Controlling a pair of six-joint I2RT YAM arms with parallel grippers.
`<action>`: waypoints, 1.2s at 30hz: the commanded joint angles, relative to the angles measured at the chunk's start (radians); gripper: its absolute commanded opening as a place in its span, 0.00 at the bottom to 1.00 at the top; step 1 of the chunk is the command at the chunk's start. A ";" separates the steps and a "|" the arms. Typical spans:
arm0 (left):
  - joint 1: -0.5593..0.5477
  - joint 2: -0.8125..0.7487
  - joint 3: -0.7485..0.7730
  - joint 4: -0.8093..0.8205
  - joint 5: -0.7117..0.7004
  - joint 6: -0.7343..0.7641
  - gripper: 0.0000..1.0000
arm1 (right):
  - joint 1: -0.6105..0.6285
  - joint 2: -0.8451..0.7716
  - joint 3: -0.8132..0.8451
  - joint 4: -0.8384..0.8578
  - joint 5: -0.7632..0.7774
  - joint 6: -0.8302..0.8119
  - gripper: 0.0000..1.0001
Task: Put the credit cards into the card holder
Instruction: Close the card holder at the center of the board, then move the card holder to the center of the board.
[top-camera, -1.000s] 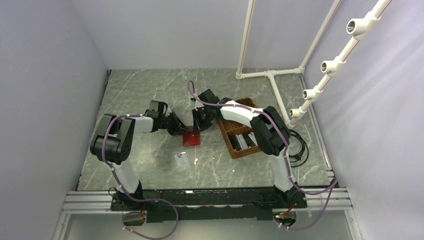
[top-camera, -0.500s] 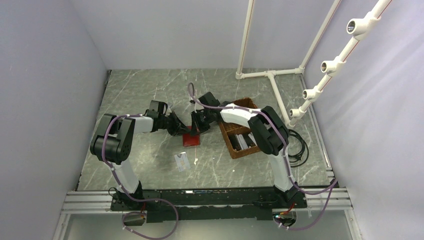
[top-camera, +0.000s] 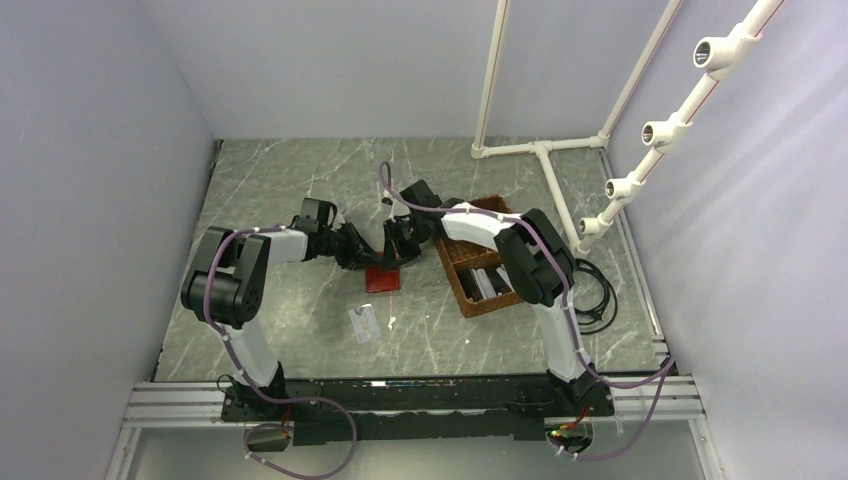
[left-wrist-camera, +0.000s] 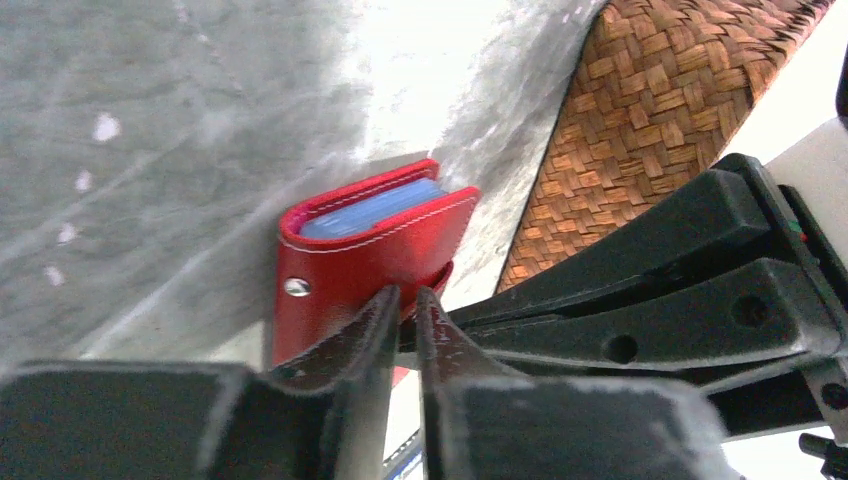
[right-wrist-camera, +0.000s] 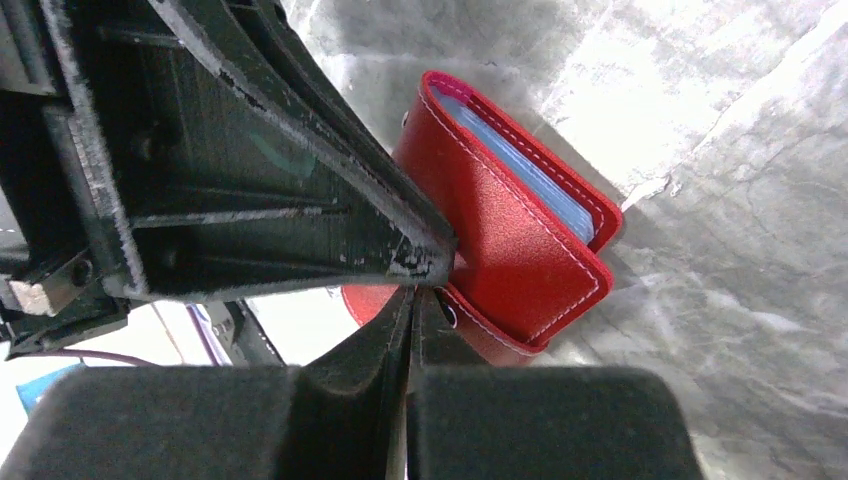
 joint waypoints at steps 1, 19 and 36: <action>-0.016 -0.036 0.071 -0.158 -0.026 0.102 0.28 | -0.011 -0.082 0.067 -0.084 -0.002 -0.084 0.07; 0.117 -0.639 0.085 -0.586 -0.112 0.278 0.72 | 0.152 -0.210 -0.057 -0.137 0.620 0.152 0.93; 0.120 -1.012 0.258 -0.917 -0.213 0.323 0.76 | 0.325 0.313 0.797 -0.195 0.665 0.119 0.71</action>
